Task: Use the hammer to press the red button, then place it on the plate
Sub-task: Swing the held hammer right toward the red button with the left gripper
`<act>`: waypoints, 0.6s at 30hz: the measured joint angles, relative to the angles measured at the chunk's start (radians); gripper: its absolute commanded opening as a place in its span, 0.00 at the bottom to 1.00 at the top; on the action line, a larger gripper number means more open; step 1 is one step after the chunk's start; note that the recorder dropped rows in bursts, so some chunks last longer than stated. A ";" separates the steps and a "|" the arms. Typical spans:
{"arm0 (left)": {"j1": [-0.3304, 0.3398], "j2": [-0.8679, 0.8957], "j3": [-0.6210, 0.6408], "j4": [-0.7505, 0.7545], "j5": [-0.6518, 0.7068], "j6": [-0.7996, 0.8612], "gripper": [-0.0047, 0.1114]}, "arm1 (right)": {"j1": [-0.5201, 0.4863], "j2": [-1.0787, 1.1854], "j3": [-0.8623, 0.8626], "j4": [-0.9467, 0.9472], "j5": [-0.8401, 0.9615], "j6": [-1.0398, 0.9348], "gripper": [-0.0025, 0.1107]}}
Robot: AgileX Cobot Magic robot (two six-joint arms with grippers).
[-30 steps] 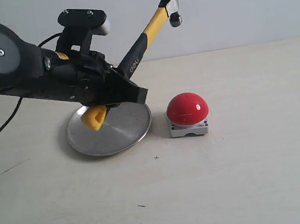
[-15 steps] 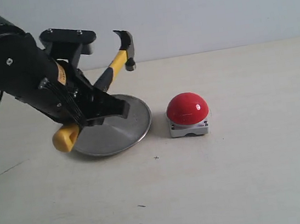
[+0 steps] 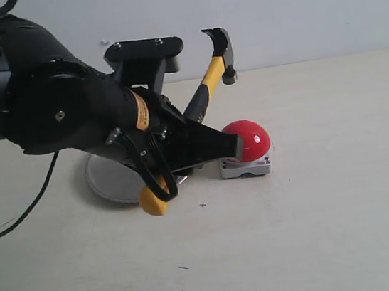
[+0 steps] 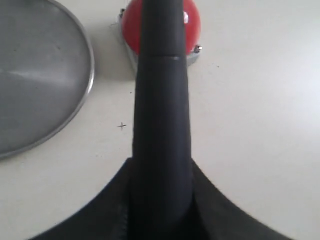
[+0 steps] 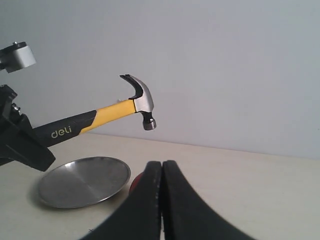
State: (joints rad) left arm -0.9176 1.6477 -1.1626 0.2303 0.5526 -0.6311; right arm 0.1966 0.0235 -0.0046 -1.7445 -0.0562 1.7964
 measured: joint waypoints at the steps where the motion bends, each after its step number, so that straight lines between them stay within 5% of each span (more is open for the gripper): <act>1: -0.009 0.000 0.000 0.000 -0.004 -0.005 0.04 | 0.000 0.000 0.000 0.000 0.000 0.000 0.02; 18: -0.048 0.080 0.000 0.035 -0.056 -0.056 0.04 | 0.000 0.000 0.000 0.000 0.000 0.000 0.02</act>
State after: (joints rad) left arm -0.9658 1.7276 -1.1626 0.2655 0.4966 -0.6869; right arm 0.1966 0.0235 -0.0046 -1.7445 -0.0562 1.7964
